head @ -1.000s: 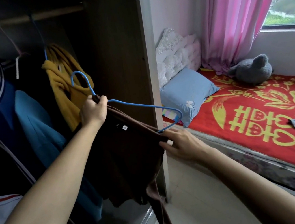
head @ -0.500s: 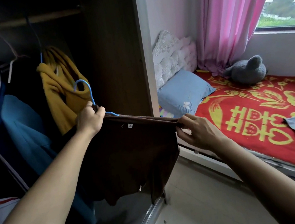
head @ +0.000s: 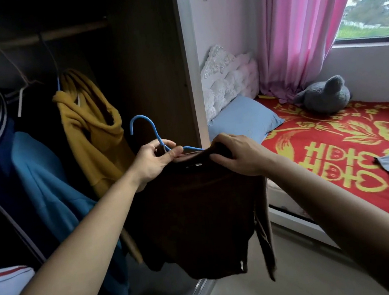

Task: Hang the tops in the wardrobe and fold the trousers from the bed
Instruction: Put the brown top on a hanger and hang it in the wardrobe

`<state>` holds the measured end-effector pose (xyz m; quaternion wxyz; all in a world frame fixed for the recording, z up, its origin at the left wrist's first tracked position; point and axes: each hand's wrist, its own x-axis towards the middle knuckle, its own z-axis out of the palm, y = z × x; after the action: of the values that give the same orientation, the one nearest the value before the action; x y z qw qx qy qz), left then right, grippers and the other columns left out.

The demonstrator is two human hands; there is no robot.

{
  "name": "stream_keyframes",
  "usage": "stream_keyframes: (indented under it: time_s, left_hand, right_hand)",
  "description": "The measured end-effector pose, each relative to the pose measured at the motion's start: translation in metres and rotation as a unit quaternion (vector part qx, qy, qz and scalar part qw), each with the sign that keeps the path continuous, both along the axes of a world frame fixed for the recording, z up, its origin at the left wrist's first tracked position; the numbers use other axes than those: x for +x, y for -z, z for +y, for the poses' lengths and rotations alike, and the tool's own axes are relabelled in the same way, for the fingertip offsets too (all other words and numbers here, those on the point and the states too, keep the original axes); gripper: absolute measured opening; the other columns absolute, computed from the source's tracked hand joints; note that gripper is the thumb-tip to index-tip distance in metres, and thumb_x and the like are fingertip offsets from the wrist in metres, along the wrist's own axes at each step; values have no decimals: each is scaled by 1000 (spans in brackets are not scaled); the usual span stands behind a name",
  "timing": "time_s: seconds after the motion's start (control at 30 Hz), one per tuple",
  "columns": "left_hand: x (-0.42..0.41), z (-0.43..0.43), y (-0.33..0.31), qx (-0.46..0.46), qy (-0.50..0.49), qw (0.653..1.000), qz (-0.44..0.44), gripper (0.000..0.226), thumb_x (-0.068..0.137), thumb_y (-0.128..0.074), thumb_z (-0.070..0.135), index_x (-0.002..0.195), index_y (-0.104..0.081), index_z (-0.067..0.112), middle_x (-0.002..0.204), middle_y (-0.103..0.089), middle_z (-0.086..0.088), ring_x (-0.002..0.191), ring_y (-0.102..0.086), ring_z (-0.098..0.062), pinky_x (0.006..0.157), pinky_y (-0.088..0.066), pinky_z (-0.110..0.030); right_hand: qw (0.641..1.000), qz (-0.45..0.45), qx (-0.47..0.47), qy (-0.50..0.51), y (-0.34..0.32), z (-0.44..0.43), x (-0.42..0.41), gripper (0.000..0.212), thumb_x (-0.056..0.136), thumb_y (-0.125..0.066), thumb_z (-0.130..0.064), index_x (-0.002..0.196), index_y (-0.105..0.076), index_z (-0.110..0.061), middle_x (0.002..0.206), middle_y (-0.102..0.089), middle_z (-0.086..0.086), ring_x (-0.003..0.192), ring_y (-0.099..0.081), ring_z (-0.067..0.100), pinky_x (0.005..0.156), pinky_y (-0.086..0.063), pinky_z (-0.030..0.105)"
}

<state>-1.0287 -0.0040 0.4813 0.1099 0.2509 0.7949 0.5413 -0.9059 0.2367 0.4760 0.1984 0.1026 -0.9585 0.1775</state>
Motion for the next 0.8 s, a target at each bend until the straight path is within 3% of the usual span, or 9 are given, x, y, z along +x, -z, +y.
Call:
stream_keyframes:
  time_s: [0.07,0.13,0.2,0.27,0.33,0.43,0.53,0.67,0.8]
  left_hand:
    - [5,-1,-1,21,38,997,-59,28,78,-79,26,103,-70,17,103,-70,-12,100,-67,-23,88,-55,-34]
    - [11,0,-4,62,66,989,-118,23,83,-74,9,106,-69,9,100,-70,-12,96,-68,-22,80,-57,-29]
    - [15,1,-6,93,66,984,-141,22,87,-68,6,109,-67,1,99,-68,-13,90,-68,-21,76,-58,-28]
    - [18,2,-9,90,48,988,-120,24,91,-66,11,110,-65,-4,98,-65,-15,90,-65,-23,86,-56,-35]
    - [18,3,-11,64,38,994,-81,25,93,-66,19,107,-67,-2,94,-67,-13,88,-65,-22,88,-53,-36]
    - [16,4,-12,3,30,999,-10,18,92,-67,27,97,-72,10,86,-72,-3,81,-67,-11,75,-55,-22]
    - [9,4,-7,-33,25,999,20,13,92,-67,27,91,-73,16,75,-71,8,74,-66,-3,70,-51,-20]
    - [5,4,-6,-50,25,998,30,11,92,-66,27,88,-73,20,74,-71,9,75,-67,-4,71,-49,-22]
    - [3,1,-13,-47,35,998,20,11,91,-67,26,83,-74,25,75,-70,8,75,-67,-6,71,-49,-23]
  right_hand:
    - [1000,10,28,3,-4,6,-1,20,98,-56,-30,115,-61,-20,107,-65,-3,91,-62,14,75,-48,22]
    - [999,30,26,13,-4,14,0,24,97,-58,-26,120,-62,-21,116,-62,-1,93,-60,14,77,-50,25]
    - [999,36,-25,32,0,24,3,36,94,-63,-29,129,-56,-23,129,-52,1,97,-57,10,82,-50,24]
    - [995,24,-76,65,7,35,5,43,95,-63,-32,135,-53,-22,137,-48,3,102,-60,12,88,-50,26]
    - [993,14,-72,95,13,50,5,31,96,-63,-28,126,-65,-20,126,-62,4,100,-65,17,86,-49,27]
    - [990,-8,-77,119,18,66,6,17,96,-64,-19,107,-76,-19,103,-75,-1,92,-69,16,73,-41,16]
    - [982,-38,-102,153,21,76,6,17,98,-60,-17,107,-75,-16,101,-75,0,94,-70,16,78,-47,21]
    - [967,-162,-153,120,31,69,8,33,102,-51,-36,124,-67,-18,121,-68,-1,109,-63,15,98,-48,33]
    - [961,-166,-198,97,48,61,8,19,99,-59,-33,109,-73,-25,99,-71,-11,89,-66,3,89,-53,28]
